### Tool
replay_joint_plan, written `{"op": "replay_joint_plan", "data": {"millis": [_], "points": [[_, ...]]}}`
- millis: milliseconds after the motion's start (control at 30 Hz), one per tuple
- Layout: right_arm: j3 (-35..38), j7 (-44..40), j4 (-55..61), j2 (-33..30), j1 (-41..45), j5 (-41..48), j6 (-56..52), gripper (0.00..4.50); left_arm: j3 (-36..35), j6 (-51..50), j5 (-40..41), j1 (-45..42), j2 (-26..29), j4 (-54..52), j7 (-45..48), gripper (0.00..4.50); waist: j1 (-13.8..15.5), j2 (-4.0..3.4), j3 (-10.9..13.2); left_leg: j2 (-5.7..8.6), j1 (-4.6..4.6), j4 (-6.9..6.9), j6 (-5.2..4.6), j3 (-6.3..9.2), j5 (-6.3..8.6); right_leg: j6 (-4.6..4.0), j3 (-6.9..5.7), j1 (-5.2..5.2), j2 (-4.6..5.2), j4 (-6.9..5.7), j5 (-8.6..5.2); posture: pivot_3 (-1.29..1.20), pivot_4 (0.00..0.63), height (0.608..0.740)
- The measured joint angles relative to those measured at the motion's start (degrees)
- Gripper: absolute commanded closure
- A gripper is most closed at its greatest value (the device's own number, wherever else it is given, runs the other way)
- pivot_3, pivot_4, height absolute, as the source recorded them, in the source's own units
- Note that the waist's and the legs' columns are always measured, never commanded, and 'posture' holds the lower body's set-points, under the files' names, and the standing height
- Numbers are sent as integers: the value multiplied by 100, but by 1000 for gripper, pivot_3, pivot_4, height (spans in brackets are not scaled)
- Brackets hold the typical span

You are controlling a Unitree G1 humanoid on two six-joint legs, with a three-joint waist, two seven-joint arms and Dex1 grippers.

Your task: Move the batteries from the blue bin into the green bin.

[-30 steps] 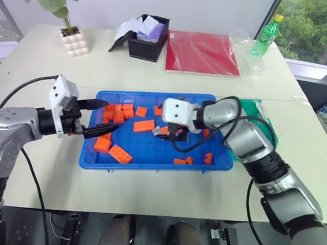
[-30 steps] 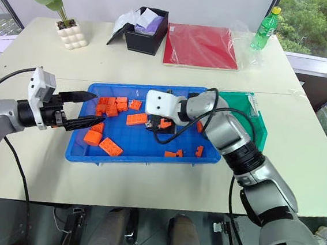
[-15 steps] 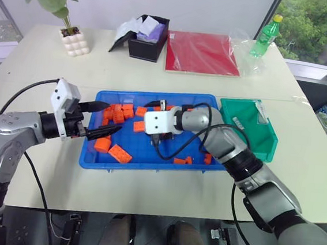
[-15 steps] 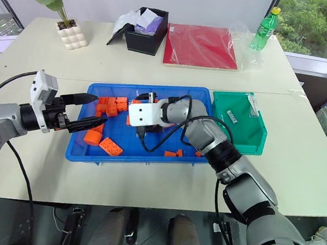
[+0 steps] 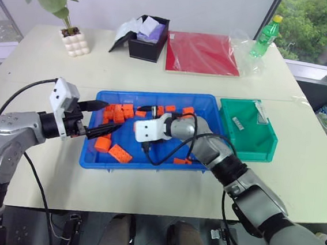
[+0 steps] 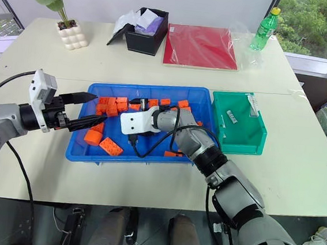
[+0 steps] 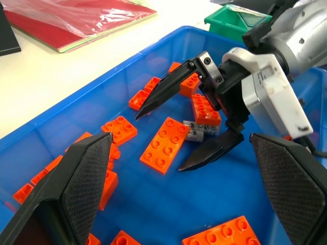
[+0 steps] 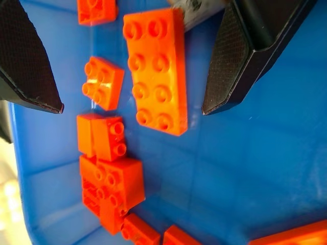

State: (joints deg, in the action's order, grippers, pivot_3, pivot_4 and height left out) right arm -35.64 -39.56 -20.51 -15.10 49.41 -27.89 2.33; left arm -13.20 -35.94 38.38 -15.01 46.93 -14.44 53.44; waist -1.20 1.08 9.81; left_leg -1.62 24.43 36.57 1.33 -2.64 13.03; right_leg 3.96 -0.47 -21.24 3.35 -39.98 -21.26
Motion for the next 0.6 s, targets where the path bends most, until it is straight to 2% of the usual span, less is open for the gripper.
{"op": "replay_joint_plan", "data": {"millis": [67, 167, 267, 333, 400, 600], "points": [[-4, 75, -67, 1, 1, -64, 119, 40, -1, 0, 26, 0, -1, -1, -12, 0, 0, 1, -1, 0, -1, 1, 0, 0, 0, 0, 0, 1, 0, -1, 0, 0, 150, 740], [-6, 97, -141, 1, -1, -122, 212, 896, -14, 0, 68, 1, 0, -7, -33, 0, 0, 1, -1, 0, -2, 2, 0, 0, 0, 0, 0, 2, 0, -1, 0, 0, 150, 740], [-11, 78, -239, -5, -21, -162, 225, 2333, -71, 0, 98, 5, 0, -31, -62, 0, 3, 1, -1, 0, -1, 4, 0, 0, 0, 0, 0, 3, 0, -2, 0, 0, 150, 740], [-10, 56, -245, -13, -61, -210, 207, 3456, -117, 1, 102, 5, 0, -31, -74, 0, 2, 1, -1, 0, -1, 3, 0, 0, 0, 0, 0, 2, 0, -2, 0, 0, 150, 740], [26, 61, -201, -7, -95, -229, 215, 4325, -121, 0, 104, 7, 0, -30, -80, 0, 0, 1, -1, 0, -1, 3, 0, 0, 0, 0, 0, 2, 0, -2, 0, 0, 150, 740], [24, -41, -166, -7, -155, -285, 142, 4325, -128, 1, 116, -6, -1, -38, -111, 0, 3, 5, -4, 1, -2, 3, 0, 2, 0, 0, 0, 3, 1, -2, 0, 0, 150, 740]]}}
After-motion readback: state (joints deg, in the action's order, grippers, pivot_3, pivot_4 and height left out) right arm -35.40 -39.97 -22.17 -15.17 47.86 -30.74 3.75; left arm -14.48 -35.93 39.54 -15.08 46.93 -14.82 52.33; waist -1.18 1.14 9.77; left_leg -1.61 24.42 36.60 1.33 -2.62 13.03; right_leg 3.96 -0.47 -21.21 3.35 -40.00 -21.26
